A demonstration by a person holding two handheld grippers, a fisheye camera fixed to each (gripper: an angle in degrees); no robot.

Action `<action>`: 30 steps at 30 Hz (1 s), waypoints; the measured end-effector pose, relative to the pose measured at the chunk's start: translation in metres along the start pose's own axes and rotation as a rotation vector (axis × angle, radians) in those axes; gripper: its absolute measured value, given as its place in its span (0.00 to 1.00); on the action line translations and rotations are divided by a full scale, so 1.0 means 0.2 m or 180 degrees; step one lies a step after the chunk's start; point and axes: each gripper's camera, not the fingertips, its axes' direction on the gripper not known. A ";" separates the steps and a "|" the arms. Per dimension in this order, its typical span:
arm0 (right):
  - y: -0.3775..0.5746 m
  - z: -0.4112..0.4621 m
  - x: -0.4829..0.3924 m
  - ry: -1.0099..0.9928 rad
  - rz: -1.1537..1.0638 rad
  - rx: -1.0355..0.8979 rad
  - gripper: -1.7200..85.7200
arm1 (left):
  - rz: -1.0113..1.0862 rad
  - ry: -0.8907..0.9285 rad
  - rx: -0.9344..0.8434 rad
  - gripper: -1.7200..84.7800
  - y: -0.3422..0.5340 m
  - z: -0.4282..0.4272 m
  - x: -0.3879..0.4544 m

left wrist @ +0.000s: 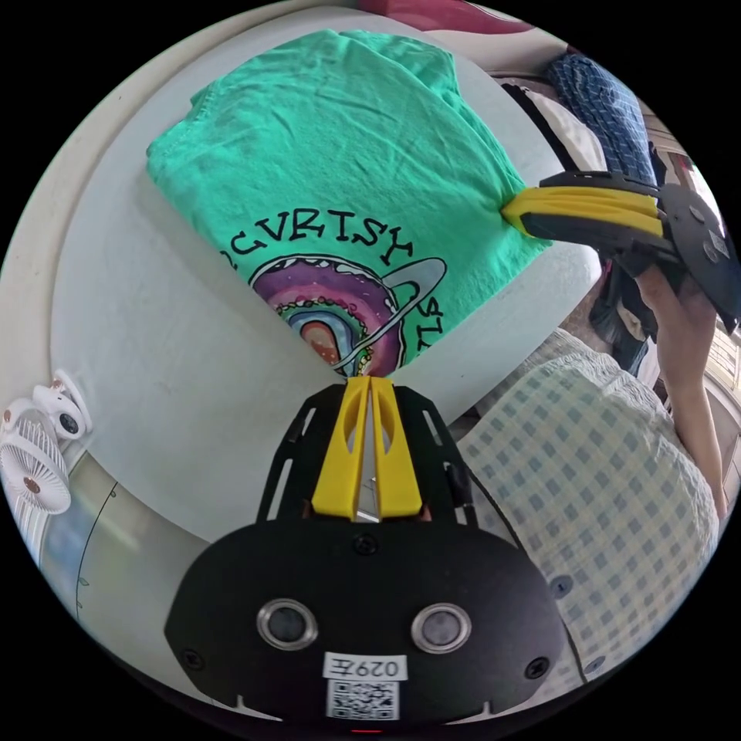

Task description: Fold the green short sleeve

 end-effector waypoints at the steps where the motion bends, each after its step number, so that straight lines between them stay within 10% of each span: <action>1: 0.00 0.01 -0.03 0.0010 0.0004 0.0028 0.01 | -0.0013 0.0026 -0.0001 0.01 -0.01 0.00 0.00; 30: -0.43 0.25 -0.71 0.0749 -0.0168 -0.0546 0.01 | 0.0036 -0.0060 -0.0158 0.01 -0.07 0.00 0.05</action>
